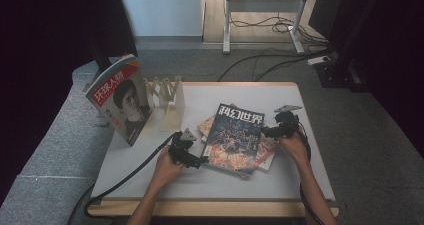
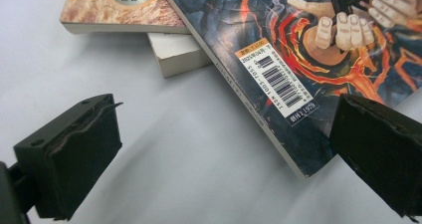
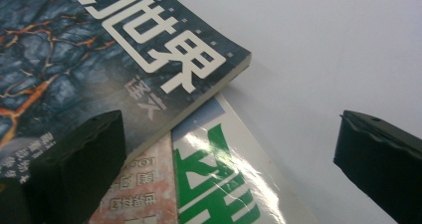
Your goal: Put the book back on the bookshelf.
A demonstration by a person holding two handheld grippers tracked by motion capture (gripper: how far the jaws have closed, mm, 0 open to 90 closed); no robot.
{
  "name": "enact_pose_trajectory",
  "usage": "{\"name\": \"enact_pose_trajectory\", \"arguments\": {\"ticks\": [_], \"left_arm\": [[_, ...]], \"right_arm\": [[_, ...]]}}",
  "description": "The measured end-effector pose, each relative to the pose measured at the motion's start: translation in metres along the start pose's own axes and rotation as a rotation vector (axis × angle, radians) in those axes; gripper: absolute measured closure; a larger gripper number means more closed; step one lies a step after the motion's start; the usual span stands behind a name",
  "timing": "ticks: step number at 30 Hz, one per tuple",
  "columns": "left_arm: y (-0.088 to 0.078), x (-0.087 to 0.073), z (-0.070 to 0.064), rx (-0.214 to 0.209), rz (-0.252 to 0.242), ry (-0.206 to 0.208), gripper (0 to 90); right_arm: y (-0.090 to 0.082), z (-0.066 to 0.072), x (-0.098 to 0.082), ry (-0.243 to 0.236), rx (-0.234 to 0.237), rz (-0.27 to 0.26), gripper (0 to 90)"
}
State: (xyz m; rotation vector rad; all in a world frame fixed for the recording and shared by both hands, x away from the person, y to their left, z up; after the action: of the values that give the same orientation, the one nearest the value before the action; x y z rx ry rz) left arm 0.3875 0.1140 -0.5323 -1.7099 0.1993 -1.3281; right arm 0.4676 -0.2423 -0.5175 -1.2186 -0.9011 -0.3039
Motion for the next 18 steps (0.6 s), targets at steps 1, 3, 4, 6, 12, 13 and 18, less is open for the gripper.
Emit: {"name": "enact_pose_trajectory", "arguments": {"ticks": [1,3,4,6,12,13,18], "left_arm": [[0.001,-0.001,0.000,0.003,-0.002,0.006,0.0],[0.002,-0.001,-0.001,0.015,0.002,0.022,0.0],[0.003,-0.002,-0.002,0.022,0.005,0.030,0.0],[0.006,-0.003,-0.002,0.026,0.011,0.032,0.0],[0.013,-0.011,0.003,-0.035,-0.008,-0.044,0.0],[0.013,-0.012,0.004,-0.039,-0.013,-0.050,0.0],[0.012,-0.011,0.002,-0.024,-0.014,-0.039,0.0]], "right_arm": [[0.000,0.001,0.001,0.001,0.008,-0.001,0.0],[-0.001,0.003,0.002,-0.003,0.024,-0.005,0.0],[-0.002,0.004,0.003,-0.001,0.030,-0.007,0.0],[-0.002,0.005,0.004,0.008,0.046,-0.011,0.0],[0.005,0.008,0.005,0.015,0.075,0.004,0.0],[0.008,0.009,0.005,0.019,0.086,0.007,0.0],[0.017,0.011,0.006,0.051,0.143,0.019,0.0]]}}
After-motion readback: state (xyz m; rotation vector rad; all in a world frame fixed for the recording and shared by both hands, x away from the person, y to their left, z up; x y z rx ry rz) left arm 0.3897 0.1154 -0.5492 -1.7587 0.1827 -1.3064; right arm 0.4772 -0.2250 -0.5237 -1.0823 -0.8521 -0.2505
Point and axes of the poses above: each handheld gripper's, and its own axes: y roughly forward along the jaws, x roughly out of its top, z roughly to its left, the point moved 3 cm from there along y, roughly forward along the jaws, and after that the axes turned 5 degrees about y, right-handed, at the moved point
